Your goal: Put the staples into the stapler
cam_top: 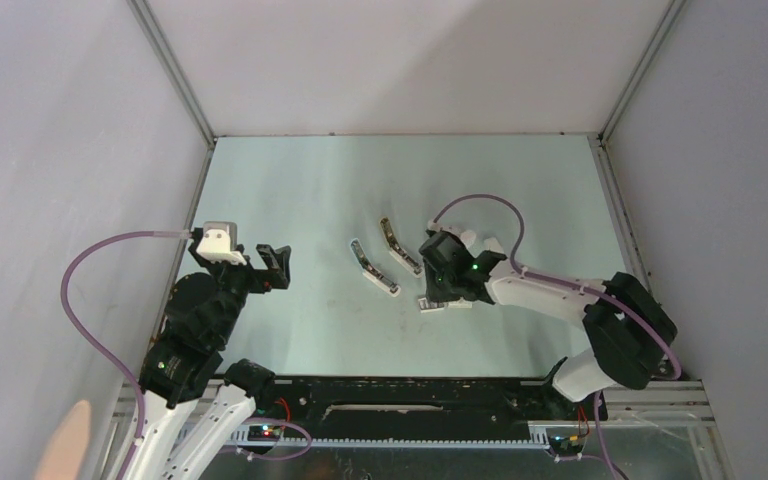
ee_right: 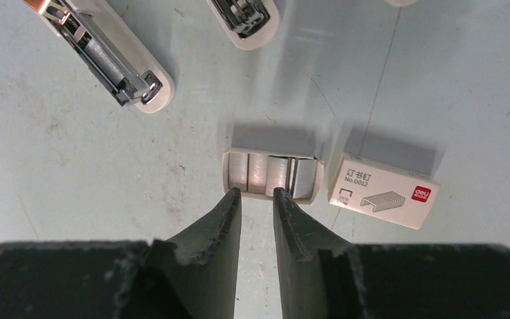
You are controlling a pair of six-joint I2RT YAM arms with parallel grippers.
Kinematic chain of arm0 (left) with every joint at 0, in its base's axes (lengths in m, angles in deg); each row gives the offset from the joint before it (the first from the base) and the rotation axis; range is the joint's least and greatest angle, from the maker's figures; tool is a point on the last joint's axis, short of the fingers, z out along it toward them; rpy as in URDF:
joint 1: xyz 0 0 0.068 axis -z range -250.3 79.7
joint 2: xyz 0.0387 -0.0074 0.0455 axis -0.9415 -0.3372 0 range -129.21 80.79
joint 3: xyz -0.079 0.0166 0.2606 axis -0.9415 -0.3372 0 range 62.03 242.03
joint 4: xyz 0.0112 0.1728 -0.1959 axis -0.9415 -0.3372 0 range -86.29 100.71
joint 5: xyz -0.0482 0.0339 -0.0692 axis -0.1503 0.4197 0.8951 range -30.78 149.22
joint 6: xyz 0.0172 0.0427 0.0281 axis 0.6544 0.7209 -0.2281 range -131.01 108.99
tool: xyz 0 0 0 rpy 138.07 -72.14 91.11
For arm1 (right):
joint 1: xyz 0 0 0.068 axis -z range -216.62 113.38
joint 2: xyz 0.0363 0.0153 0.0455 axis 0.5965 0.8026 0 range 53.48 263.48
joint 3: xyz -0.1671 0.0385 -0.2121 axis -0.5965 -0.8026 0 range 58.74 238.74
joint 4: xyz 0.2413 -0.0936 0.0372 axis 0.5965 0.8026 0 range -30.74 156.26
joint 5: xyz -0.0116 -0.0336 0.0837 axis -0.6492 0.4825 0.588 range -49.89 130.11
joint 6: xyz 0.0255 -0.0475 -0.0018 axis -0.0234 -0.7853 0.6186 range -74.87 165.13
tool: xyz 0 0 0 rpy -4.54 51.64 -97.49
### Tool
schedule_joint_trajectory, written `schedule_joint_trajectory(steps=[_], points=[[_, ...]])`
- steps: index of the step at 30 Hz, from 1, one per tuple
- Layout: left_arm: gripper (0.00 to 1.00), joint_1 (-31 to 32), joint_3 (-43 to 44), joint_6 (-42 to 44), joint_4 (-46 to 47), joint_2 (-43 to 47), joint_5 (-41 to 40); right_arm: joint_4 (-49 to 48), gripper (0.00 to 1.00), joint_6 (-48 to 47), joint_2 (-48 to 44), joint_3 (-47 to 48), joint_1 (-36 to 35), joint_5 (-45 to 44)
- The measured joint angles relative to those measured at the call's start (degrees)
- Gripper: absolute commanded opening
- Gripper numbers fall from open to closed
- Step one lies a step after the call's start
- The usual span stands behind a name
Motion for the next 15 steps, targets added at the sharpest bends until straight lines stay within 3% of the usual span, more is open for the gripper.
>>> schedule_joint_trajectory(steps=[15], points=[[0.98, 0.0, 0.0, 0.0, 0.0, 0.0, -0.02, 9.03, 0.3, -0.02, 12.07, 10.32, -4.9, -9.75]])
